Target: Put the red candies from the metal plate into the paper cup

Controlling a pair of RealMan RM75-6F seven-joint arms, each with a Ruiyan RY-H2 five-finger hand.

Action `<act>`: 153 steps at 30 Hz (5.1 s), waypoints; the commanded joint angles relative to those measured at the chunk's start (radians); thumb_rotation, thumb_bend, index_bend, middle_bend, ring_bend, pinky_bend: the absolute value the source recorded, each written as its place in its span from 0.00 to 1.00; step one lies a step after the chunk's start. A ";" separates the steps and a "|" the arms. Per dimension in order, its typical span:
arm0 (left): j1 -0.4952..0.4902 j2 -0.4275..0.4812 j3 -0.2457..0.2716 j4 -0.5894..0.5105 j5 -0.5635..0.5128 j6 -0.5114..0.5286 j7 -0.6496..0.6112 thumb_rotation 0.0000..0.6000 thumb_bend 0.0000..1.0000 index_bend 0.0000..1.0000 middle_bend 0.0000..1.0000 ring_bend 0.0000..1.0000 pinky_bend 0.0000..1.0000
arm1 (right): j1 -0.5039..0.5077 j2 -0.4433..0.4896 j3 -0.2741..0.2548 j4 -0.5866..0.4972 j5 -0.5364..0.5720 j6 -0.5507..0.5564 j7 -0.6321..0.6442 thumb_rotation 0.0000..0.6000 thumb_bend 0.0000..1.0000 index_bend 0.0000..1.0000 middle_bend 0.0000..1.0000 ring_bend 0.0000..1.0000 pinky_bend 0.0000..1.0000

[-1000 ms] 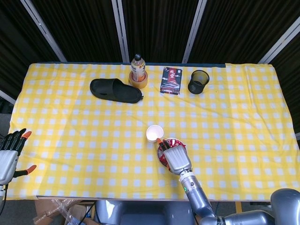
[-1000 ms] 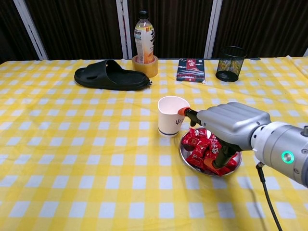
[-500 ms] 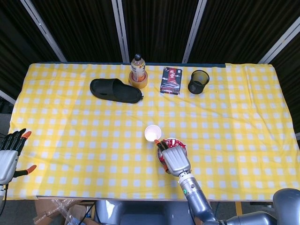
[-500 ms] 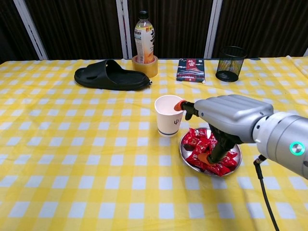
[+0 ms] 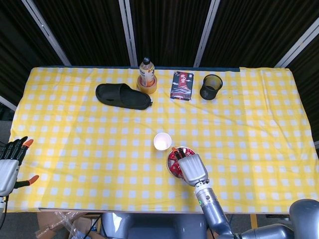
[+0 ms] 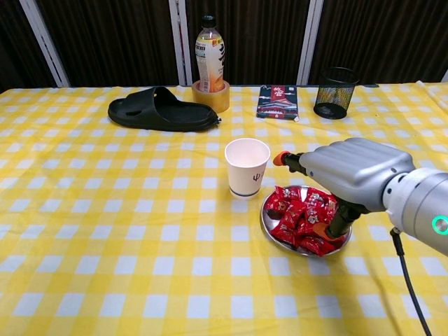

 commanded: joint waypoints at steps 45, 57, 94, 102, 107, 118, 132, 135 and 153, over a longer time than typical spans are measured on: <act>-0.004 0.009 0.001 -0.015 -0.021 -0.025 0.000 1.00 0.05 0.00 0.00 0.00 0.00 | 0.041 -0.081 -0.005 0.169 0.098 -0.082 0.027 1.00 0.36 0.38 0.38 0.64 0.80; -0.004 0.010 0.001 -0.014 -0.019 -0.024 -0.001 1.00 0.05 0.00 0.00 0.00 0.00 | 0.035 -0.089 -0.007 0.186 0.036 -0.091 0.082 1.00 0.46 0.53 0.50 0.70 0.85; -0.010 0.018 -0.004 -0.020 -0.043 -0.044 -0.009 1.00 0.05 0.00 0.00 0.00 0.00 | 0.142 0.002 0.183 -0.002 0.052 -0.039 -0.021 1.00 0.49 0.58 0.52 0.70 0.85; -0.010 0.020 -0.006 -0.018 -0.040 -0.039 -0.013 1.00 0.05 0.00 0.00 0.00 0.00 | 0.218 -0.014 0.246 0.014 0.121 -0.042 -0.062 1.00 0.49 0.58 0.52 0.70 0.85; -0.010 0.019 -0.010 -0.009 -0.035 -0.029 -0.017 1.00 0.05 0.00 0.00 0.00 0.00 | 0.282 -0.067 0.278 0.100 0.171 -0.073 -0.065 1.00 0.49 0.58 0.52 0.70 0.85; -0.007 0.018 -0.012 0.002 -0.023 -0.014 -0.029 1.00 0.05 0.00 0.00 0.00 0.00 | 0.335 -0.127 0.266 0.238 0.184 -0.092 -0.035 1.00 0.49 0.58 0.53 0.70 0.85; -0.008 0.024 -0.009 -0.008 -0.025 -0.022 -0.034 1.00 0.05 0.00 0.00 0.00 0.00 | 0.334 -0.089 0.238 0.258 0.183 -0.090 -0.011 1.00 0.49 0.58 0.52 0.70 0.85; -0.008 0.024 -0.009 -0.010 -0.026 -0.022 -0.030 1.00 0.05 0.00 0.00 0.00 0.00 | 0.331 -0.091 0.230 0.262 0.183 -0.090 0.000 1.00 0.49 0.58 0.52 0.70 0.85; -0.009 0.024 -0.009 -0.011 -0.028 -0.025 -0.030 1.00 0.05 0.00 0.00 0.00 0.00 | 0.325 -0.104 0.195 0.302 0.172 -0.106 0.034 1.00 0.49 0.58 0.52 0.70 0.85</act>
